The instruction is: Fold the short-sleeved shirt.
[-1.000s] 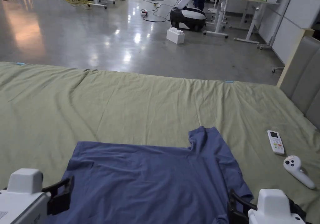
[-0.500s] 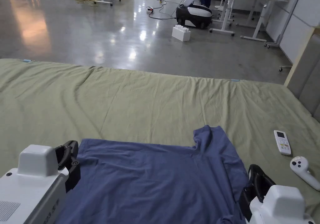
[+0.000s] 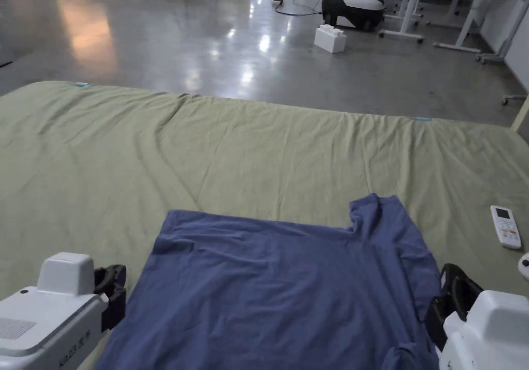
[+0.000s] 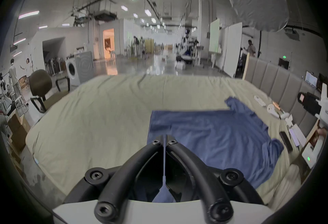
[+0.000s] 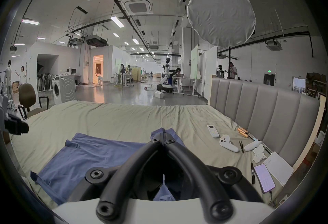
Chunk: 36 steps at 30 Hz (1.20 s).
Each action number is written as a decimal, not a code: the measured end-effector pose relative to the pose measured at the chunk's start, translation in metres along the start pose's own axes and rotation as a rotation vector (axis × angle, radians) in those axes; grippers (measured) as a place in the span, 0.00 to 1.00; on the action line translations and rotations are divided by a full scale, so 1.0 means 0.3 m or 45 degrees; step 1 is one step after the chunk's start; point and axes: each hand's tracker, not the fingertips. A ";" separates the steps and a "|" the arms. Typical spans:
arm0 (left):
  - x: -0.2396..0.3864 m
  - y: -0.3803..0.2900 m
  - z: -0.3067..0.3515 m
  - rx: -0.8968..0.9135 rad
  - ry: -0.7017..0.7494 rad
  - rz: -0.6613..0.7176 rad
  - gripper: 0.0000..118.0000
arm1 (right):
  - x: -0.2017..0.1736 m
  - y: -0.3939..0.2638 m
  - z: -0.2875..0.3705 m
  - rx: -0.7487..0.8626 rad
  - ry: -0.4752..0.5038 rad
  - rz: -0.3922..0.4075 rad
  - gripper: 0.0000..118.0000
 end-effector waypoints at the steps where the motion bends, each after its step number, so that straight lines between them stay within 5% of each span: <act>1: -0.018 -0.023 -0.017 -0.065 -0.006 0.006 0.01 | 0.000 -0.006 -0.004 -0.010 0.002 0.006 0.00; 6: -0.090 -0.139 -0.082 -0.330 0.016 0.044 0.07 | 0.001 -0.037 -0.017 -0.062 0.011 0.014 0.00; 8: -0.108 -0.181 -0.096 -0.409 0.025 0.056 0.34 | 0.004 -0.048 -0.023 -0.092 0.014 0.019 0.00; 10: -0.119 -0.208 -0.108 -0.448 0.029 0.064 0.48 | 0.008 -0.058 -0.027 -0.118 0.013 0.014 0.00; 27: -0.101 -0.130 -0.232 -0.409 0.015 0.127 0.48 | 0.019 -0.098 -0.062 -0.206 0.004 0.042 0.00; 36: -0.091 0.110 -0.592 -0.370 0.010 0.067 0.48 | 0.031 -0.121 -0.123 -0.267 0.001 0.049 0.00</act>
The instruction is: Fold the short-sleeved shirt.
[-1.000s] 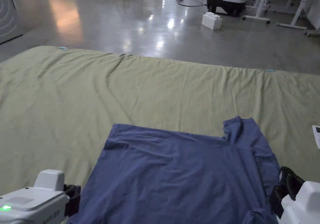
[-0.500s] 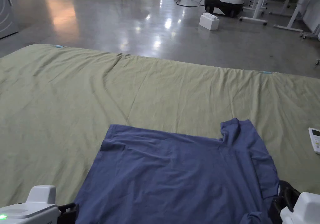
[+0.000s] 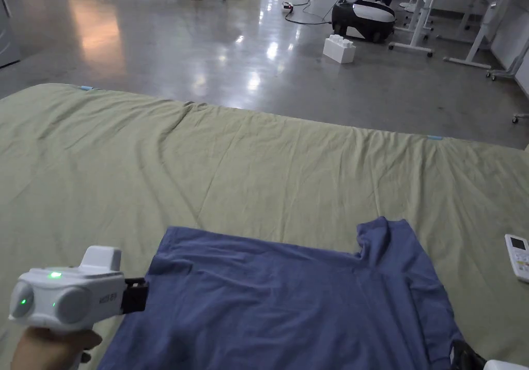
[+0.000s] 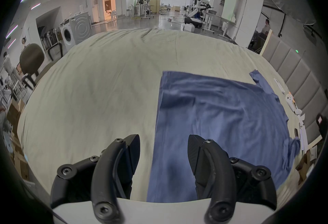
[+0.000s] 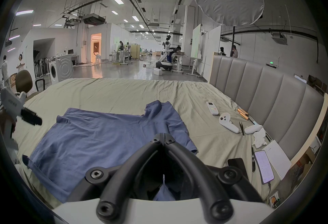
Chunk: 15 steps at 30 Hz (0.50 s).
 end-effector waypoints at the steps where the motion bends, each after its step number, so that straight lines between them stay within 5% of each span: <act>1: 0.003 0.034 -0.036 -0.004 0.004 -0.008 0.48 | 0.002 -0.001 -0.008 -0.006 -0.003 0.001 0.00; 6: 0.001 0.210 -0.268 -0.024 -0.011 -0.010 0.48 | 0.021 -0.019 -0.066 -0.122 -0.012 -0.049 0.00; 15: 0.031 0.400 -0.626 -0.145 0.105 -0.077 0.50 | 0.044 -0.048 -0.151 -0.188 -0.061 0.007 0.00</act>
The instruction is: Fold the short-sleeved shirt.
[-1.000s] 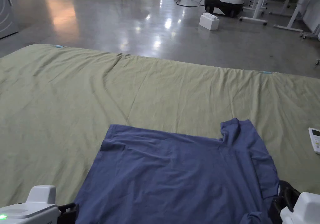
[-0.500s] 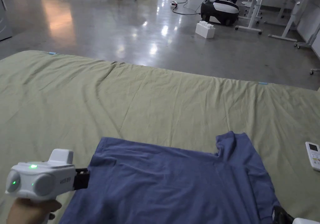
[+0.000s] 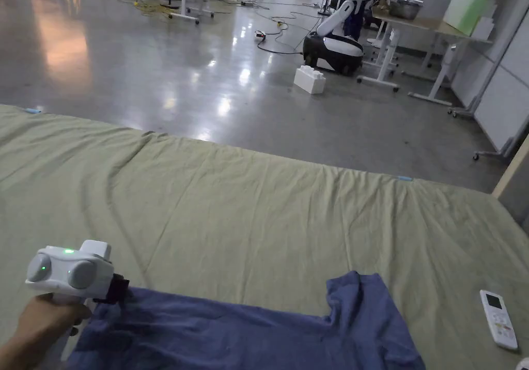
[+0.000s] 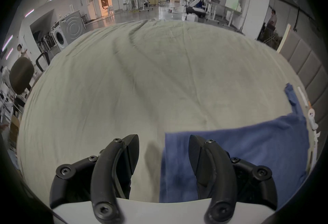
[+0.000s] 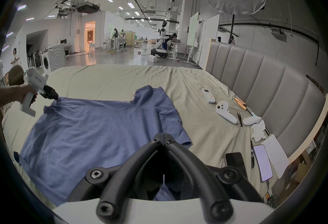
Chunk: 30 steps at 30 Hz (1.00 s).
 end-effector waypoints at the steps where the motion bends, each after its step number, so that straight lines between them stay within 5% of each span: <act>1: 0.012 0.007 -0.036 -0.024 0.014 -0.048 0.51 | 0.003 -0.004 -0.009 -0.010 -0.006 0.004 0.00; 6: 0.073 0.019 -0.065 -0.054 0.064 -0.184 0.49 | 0.015 -0.020 -0.053 -0.058 -0.025 -0.003 0.00; 11: 0.124 0.009 -0.059 -0.055 0.003 -0.287 0.08 | 0.033 0.010 -0.130 -0.095 -0.009 -0.043 0.00; 17: 0.079 0.017 0.021 0.019 -0.026 -0.184 0.04 | 0.112 0.201 -0.394 -0.167 0.069 -0.046 0.01; 18: 0.074 0.011 0.042 0.025 -0.029 -0.200 0.04 | 0.126 0.235 -0.460 -0.215 0.100 -0.068 0.07; 20: 0.058 0.003 0.082 0.063 -0.040 -0.179 0.04 | 0.146 0.310 -0.624 -0.289 0.109 -0.041 0.45; 21: 0.053 -0.001 0.099 0.077 -0.044 -0.165 0.04 | 0.149 0.334 -0.700 -0.343 0.138 -0.039 0.56; 26: 0.079 -0.022 0.219 0.146 -0.040 -0.125 0.04 | 0.102 0.388 -1.040 -0.518 0.153 0.099 0.65; 30: 0.101 -0.024 0.267 0.174 -0.034 -0.092 0.04 | 0.109 0.346 -1.194 -0.701 0.122 -0.020 0.66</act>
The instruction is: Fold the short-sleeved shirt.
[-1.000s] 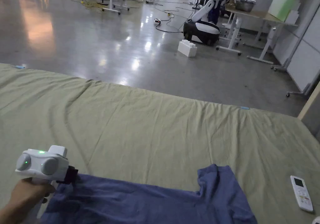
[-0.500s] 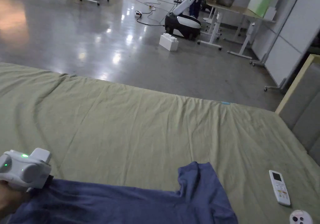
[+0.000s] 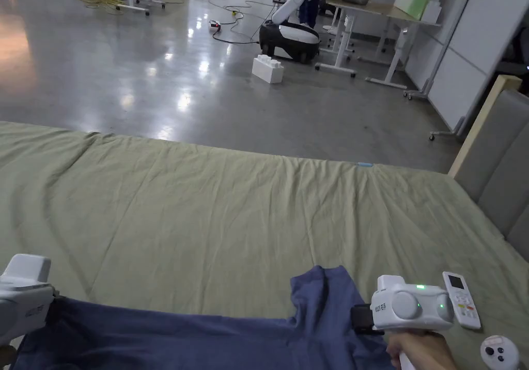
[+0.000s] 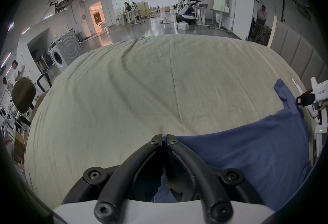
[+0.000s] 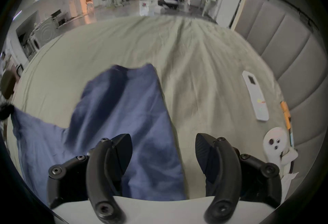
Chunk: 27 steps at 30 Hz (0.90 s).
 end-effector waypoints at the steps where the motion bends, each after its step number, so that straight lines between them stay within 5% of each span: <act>1: 0.004 -0.002 0.010 0.000 -0.009 -0.002 0.04 | 0.009 -0.004 -0.022 -0.028 0.003 0.000 0.64; 6: 0.010 0.010 0.013 0.003 -0.013 0.014 0.04 | 0.000 -0.043 -0.030 -0.016 0.023 0.022 0.59; 9: 0.023 0.013 0.024 0.012 -0.001 -0.005 0.04 | -0.062 -0.049 -0.004 0.015 0.008 0.190 0.31; 10: 0.021 0.010 0.022 0.013 -0.004 -0.004 0.04 | -0.074 -0.050 -0.004 0.010 0.013 0.219 0.16; 12: 0.026 0.007 0.032 0.014 0.002 -0.005 0.04 | -0.080 -0.055 0.003 0.024 -0.019 0.228 0.02; 16: 0.024 0.006 0.068 0.043 0.004 -0.006 0.04 | -0.064 -0.079 0.055 0.150 -0.026 0.138 0.01; 27: -0.020 0.039 0.330 0.225 -0.026 0.030 0.04 | -0.032 -0.133 0.495 0.518 -0.030 0.126 0.01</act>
